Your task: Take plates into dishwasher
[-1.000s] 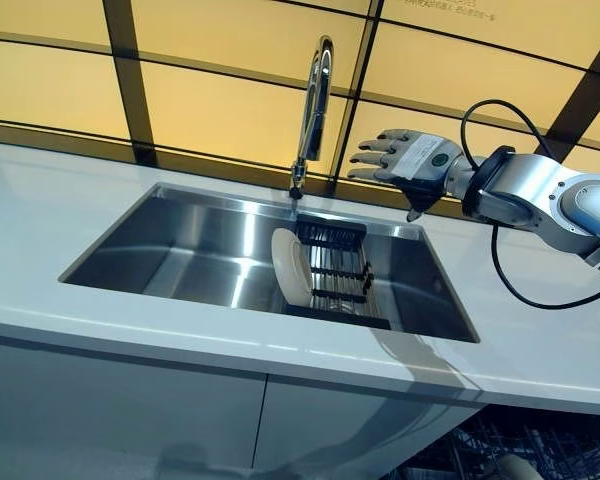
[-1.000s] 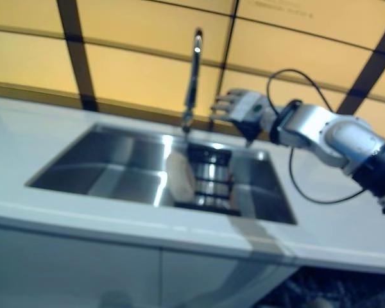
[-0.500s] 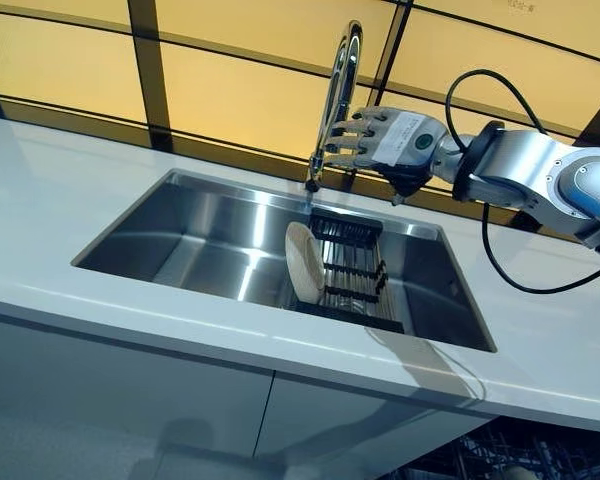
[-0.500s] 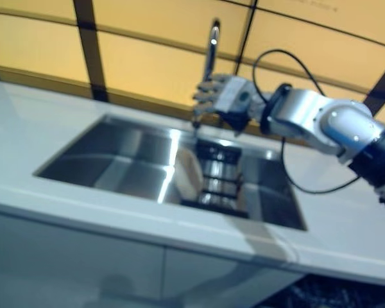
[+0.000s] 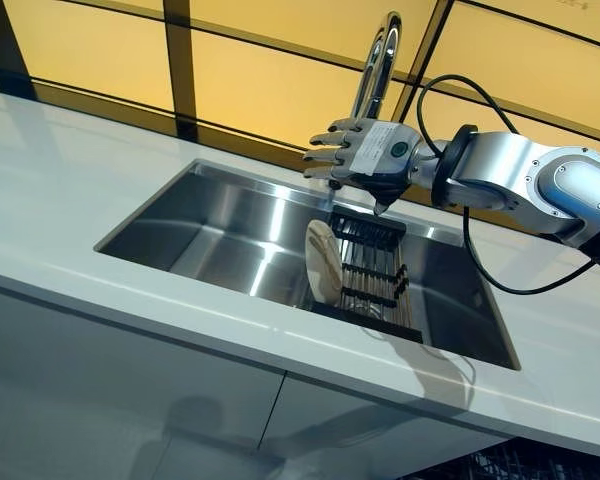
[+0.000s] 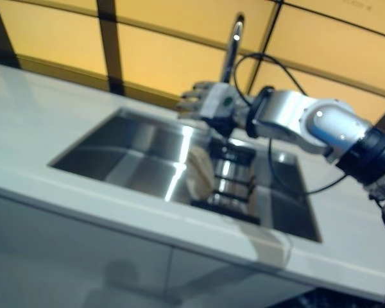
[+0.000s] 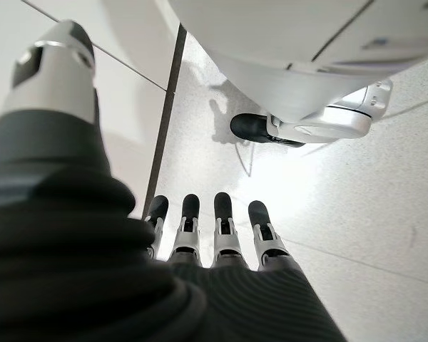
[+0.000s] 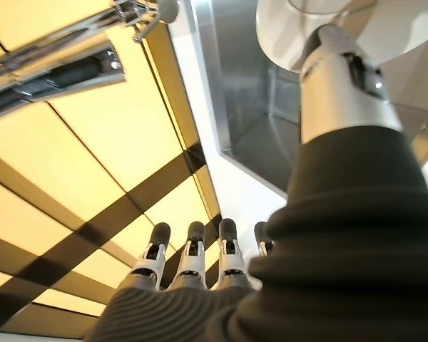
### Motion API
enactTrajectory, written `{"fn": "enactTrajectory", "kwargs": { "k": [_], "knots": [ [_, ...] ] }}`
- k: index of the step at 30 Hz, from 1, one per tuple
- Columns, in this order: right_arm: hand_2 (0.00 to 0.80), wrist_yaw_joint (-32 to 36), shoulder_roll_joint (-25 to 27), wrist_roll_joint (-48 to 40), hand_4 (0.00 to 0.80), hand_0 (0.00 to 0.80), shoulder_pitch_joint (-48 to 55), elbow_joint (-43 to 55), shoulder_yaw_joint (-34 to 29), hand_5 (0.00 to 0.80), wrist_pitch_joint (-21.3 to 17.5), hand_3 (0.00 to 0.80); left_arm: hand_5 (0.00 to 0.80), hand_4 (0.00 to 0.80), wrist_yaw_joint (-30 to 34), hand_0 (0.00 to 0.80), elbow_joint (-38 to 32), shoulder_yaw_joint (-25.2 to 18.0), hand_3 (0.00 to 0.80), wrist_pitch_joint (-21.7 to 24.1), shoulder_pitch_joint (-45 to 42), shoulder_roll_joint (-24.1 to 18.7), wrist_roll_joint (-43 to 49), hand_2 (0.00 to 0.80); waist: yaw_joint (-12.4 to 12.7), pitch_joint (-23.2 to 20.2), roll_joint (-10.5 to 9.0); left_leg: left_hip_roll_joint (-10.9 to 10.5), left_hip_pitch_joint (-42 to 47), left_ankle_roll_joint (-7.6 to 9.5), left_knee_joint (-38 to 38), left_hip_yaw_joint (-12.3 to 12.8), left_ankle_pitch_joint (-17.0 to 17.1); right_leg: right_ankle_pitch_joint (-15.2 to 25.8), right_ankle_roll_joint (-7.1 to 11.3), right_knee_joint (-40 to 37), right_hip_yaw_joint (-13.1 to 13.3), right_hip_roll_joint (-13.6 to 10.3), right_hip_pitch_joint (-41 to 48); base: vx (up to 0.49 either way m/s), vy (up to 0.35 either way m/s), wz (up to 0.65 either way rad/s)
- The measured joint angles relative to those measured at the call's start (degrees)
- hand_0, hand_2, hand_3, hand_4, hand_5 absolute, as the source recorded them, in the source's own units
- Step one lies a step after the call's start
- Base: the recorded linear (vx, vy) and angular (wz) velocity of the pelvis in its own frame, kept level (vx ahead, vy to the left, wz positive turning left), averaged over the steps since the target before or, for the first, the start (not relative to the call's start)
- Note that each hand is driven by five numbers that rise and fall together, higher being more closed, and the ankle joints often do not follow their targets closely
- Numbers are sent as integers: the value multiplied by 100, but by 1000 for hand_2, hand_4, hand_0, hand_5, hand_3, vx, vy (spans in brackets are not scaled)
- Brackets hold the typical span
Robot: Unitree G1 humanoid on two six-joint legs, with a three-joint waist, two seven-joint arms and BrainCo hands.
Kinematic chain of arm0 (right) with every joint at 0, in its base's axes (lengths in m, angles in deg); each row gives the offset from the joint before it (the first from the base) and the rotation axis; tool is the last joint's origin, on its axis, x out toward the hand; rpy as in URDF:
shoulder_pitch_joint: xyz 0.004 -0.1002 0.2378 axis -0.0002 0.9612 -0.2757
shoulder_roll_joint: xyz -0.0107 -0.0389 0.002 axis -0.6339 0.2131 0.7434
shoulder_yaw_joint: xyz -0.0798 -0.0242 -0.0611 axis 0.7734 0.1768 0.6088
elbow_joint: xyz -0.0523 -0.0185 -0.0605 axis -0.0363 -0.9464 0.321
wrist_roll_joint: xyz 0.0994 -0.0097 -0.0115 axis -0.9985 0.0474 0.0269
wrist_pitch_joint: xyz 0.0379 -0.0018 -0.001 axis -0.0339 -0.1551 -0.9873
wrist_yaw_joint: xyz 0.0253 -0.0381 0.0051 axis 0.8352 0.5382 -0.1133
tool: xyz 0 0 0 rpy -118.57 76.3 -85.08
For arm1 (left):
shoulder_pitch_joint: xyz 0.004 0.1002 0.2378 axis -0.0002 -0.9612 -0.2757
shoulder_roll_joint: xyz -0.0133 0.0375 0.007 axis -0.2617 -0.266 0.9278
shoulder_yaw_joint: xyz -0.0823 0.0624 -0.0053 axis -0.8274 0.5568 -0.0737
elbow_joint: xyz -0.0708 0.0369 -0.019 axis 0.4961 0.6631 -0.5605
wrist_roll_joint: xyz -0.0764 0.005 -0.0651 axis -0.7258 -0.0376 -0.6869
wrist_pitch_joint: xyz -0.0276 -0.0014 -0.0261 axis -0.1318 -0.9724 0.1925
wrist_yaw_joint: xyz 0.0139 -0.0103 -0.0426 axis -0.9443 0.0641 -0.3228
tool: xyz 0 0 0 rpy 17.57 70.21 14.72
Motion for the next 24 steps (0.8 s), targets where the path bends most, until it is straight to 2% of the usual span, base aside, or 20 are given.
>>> {"fn": "enactTrajectory", "kwargs": {
  "k": [8, 15, 24],
  "knots": [
    [0, 220, -348, 0, 0, 0, -23, 9, 9, 0, 0, 0, 0, 0, -4, 0, -16, 10, 0, 39, 18, -36, -72, 0, 98, 203, -73, 9, -174, -39, 19, -86, 15, -5, 3, 0, -59, 10, -107, -45, -3, 5],
    [0, 331, -359, 3, 0, 0, -103, 54, 181, 0, 0, 0, 0, 0, -7, 0, -16, 9, 0, 64, 62, -117, -194, 0, 133, 345, -184, 11, -317, -40, 50, -157, 37, 2, -8, 4, -119, 16, -222, -15, -7, 4],
    [0, 588, -360, 127, 0, 0, -144, 79, 269, 0, 0, 0, 0, 0, -8, 0, -29, 10, 0, 161, 161, -190, -251, 0, 143, 500, -208, 11, -407, -45, 63, -194, 49, 9, -19, 5, -145, 18, -282, -11, -9, 3]
  ]
}}
